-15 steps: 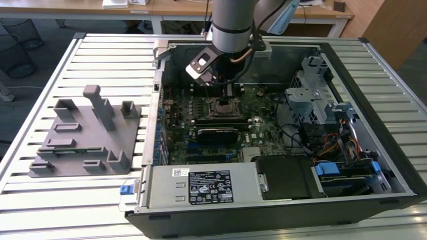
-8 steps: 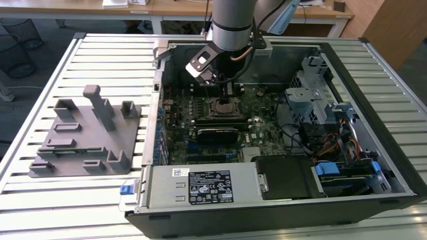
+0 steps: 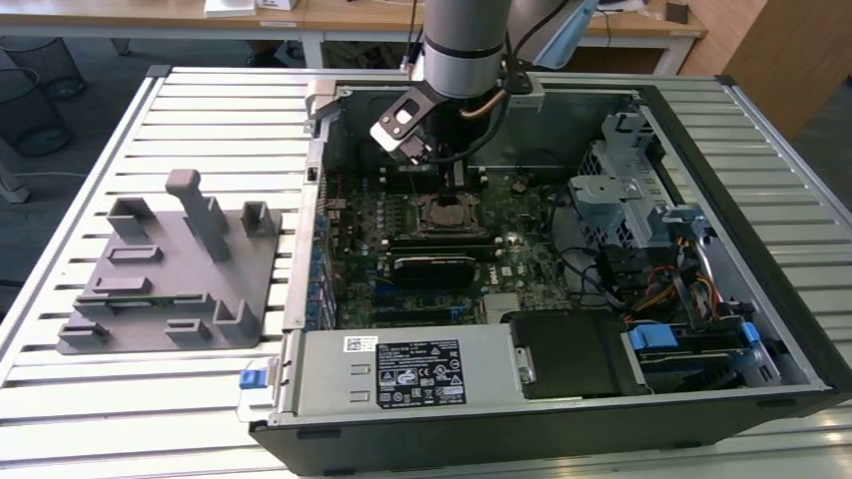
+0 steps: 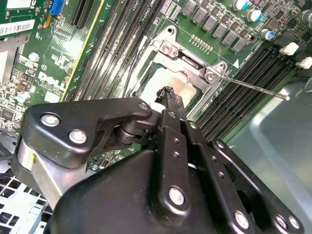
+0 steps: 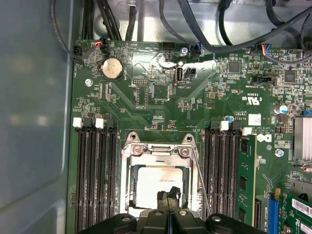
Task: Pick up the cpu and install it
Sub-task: 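Install the first cpu locking lever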
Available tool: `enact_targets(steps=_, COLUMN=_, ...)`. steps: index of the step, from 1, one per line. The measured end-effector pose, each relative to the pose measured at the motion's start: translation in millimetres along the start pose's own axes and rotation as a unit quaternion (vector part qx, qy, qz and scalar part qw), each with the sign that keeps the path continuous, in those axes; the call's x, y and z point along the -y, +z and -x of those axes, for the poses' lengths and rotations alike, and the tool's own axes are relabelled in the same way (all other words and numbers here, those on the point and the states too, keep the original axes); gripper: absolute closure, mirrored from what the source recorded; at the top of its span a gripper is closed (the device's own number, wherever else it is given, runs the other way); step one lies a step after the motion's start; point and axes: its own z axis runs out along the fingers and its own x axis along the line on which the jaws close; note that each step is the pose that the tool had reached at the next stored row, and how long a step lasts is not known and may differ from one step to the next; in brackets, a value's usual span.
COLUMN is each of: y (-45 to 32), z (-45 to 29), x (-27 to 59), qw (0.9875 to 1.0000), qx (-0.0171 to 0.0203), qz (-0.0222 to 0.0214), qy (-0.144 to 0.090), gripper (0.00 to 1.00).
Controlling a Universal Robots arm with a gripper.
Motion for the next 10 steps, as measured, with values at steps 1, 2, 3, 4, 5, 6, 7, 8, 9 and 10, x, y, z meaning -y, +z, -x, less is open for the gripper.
enact_targets(steps=1, y=-0.1, z=0.0, x=0.0, qw=1.0, qx=-0.0001, qz=0.0, qy=0.0, gripper=0.89)
enact_targets(steps=2, y=-0.3, z=0.0, x=0.0, qw=1.0, qx=0.0001, qz=-0.0001, qy=0.0, gripper=0.89)
enact_targets(steps=3, y=-0.6, z=0.0, x=0.0, qw=1.0, qx=0.0002, qz=-0.0001, qy=0.0, gripper=0.89)
enact_targets(steps=4, y=-0.9, z=0.1, x=0.0, qw=1.0, qx=0.0002, qz=-0.0001, qy=0.0, gripper=0.89)
enact_targets(steps=5, y=-1.0, z=0.0, x=0.0, qw=1.0, qx=0.0, qz=0.0, qy=0.0, gripper=0.89)
enact_targets(steps=6, y=-1.2, z=0.0, x=0.0, qw=1.0, qx=0.0001, qz=-0.0001, qy=0.0, gripper=0.89)
enact_targets(steps=7, y=-1.5, z=0.1, x=0.0, qw=1.0, qx=0.0001, qz=-0.0001, qy=0.0, gripper=0.89)
enact_targets(steps=8, y=-1.6, z=0.0, x=0.0, qw=1.0, qx=0.0001, qz=-0.0001, qy=0.0, gripper=0.89)
enact_targets(steps=9, y=-1.7, z=0.1, x=0.0, qw=1.0, qx=0.0001, qz=-0.0001, qy=0.0, gripper=0.89)
enact_targets(steps=10, y=-1.9, z=0.1, x=0.0, qw=1.0, qx=0.0001, qz=-0.0001, qy=0.0, gripper=0.89)
